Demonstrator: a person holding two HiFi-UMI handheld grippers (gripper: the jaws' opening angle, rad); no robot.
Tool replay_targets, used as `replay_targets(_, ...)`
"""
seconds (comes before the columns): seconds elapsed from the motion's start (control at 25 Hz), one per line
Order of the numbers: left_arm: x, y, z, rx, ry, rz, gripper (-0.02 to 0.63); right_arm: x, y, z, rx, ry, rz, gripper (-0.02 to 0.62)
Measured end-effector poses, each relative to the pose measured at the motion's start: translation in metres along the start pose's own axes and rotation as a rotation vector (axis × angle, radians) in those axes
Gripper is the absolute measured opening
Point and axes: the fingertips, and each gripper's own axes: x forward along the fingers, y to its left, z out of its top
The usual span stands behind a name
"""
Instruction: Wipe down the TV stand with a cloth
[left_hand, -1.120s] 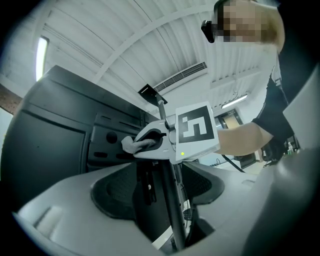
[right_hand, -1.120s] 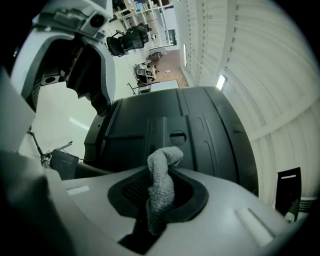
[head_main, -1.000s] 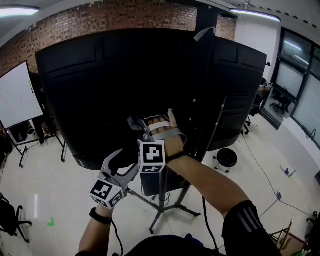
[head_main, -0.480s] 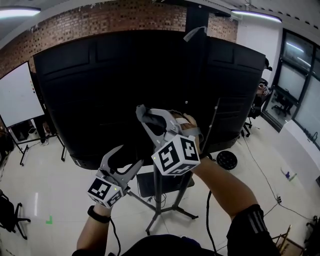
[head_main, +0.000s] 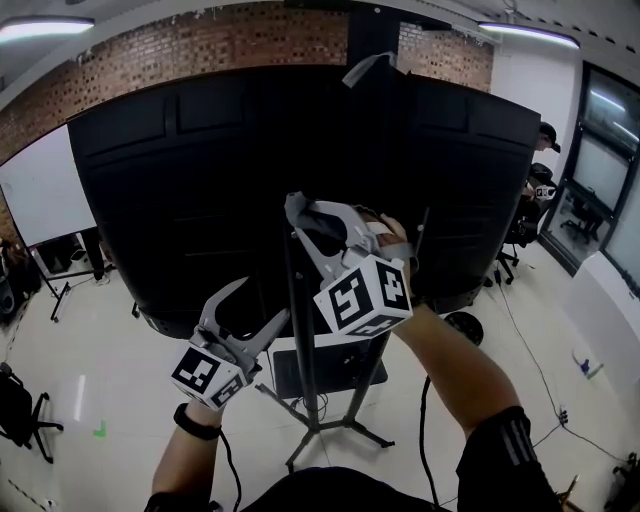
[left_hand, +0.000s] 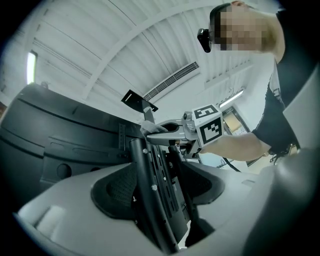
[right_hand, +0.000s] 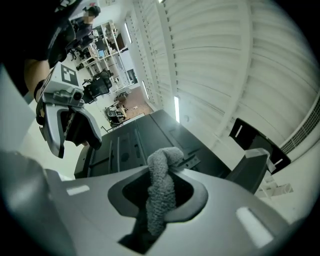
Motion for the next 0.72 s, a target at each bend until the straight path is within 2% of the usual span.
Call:
replay_targets(0.32, 0.013, -0.005, -0.021, -0.008, 0.056, 0.050, 0.308, 0.003, 0.016, -0.031, 0.001, -0.029, 0.040, 0.063)
replay_targets(0.72, 0.009, -0.008, -0.049, -0.026, 0.122, 0.099, 0.308, -0.003, 0.069, -0.059, 0.015, -0.071, 0.151, 0.063)
